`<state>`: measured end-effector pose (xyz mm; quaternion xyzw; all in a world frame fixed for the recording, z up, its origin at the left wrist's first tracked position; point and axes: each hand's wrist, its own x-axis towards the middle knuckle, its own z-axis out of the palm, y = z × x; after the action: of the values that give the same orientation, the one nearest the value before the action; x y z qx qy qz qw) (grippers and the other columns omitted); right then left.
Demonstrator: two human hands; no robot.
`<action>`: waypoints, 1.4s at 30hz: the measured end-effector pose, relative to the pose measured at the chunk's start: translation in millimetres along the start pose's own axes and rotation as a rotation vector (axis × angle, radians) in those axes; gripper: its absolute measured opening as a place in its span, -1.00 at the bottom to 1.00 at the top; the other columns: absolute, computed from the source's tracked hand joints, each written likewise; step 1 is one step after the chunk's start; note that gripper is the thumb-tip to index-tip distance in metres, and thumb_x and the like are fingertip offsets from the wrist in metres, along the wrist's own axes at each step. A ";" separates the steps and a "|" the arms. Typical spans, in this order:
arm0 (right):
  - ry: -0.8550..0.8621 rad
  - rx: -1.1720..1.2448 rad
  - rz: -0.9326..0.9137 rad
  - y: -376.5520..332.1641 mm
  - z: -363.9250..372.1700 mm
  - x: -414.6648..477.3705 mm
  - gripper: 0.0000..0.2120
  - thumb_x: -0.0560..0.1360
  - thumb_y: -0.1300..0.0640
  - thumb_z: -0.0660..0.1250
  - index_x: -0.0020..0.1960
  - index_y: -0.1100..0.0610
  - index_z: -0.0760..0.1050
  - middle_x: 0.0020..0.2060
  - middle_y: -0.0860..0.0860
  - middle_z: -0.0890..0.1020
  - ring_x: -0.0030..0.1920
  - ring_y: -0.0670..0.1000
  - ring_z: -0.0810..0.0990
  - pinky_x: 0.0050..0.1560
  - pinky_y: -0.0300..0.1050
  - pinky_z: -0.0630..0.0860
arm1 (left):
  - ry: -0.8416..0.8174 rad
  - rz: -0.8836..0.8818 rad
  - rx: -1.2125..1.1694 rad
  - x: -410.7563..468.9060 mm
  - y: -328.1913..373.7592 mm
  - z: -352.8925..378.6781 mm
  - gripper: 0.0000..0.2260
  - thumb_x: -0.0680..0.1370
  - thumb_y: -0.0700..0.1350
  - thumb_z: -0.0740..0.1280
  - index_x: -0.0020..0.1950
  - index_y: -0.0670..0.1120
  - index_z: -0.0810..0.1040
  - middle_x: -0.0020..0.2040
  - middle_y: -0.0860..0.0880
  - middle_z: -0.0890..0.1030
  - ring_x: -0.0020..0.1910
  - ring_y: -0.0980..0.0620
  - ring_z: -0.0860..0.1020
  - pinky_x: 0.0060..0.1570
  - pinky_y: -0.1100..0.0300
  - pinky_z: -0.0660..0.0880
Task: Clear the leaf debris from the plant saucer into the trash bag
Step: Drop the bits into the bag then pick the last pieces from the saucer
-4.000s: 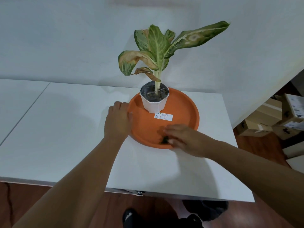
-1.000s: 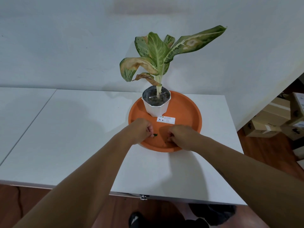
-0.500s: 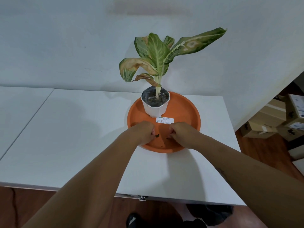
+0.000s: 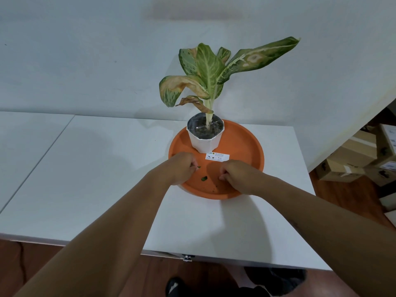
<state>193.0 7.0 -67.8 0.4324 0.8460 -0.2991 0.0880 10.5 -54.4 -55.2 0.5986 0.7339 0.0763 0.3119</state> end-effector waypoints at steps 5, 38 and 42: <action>-0.073 -0.020 -0.040 -9.9 7.6 0.6 -0.85 0.52 0.18 0.29 0.05 0.19 0.57 0.05 0.17 0.65 0.04 0.13 0.60 0.01 -0.10 0.46 | -0.052 0.008 -0.008 3.2 8.9 11.8 -0.86 0.58 -0.20 0.28 -0.03 -0.13 0.65 -0.05 -0.05 0.67 -0.06 -0.02 0.58 -0.18 0.27 0.38; 0.166 0.637 0.155 6.8 -5.5 -6.0 -0.90 0.54 0.19 0.30 -0.01 0.20 0.56 -0.28 0.04 0.65 -0.33 -0.07 0.60 -0.26 -0.32 0.50 | 0.008 0.025 -0.289 14.9 -1.4 -1.1 -0.83 0.60 -0.11 0.31 -0.20 0.03 0.51 -0.28 0.03 0.59 -0.25 0.07 0.58 -0.20 0.25 0.48; 0.233 0.780 0.188 6.0 -6.2 -9.6 -0.93 0.52 0.19 0.33 -0.08 0.18 0.57 -0.29 0.05 0.65 -0.30 -0.03 0.61 -0.24 -0.30 0.51 | -0.008 0.045 -0.363 19.6 0.6 0.0 -0.91 0.60 -0.10 0.31 -0.10 -0.02 0.55 -0.24 0.01 0.62 -0.24 0.07 0.60 -0.21 0.27 0.48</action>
<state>204.2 6.8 -61.4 0.5398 0.6303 -0.5369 -0.1519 9.2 -36.0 -62.0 0.5491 0.6930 0.2122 0.4161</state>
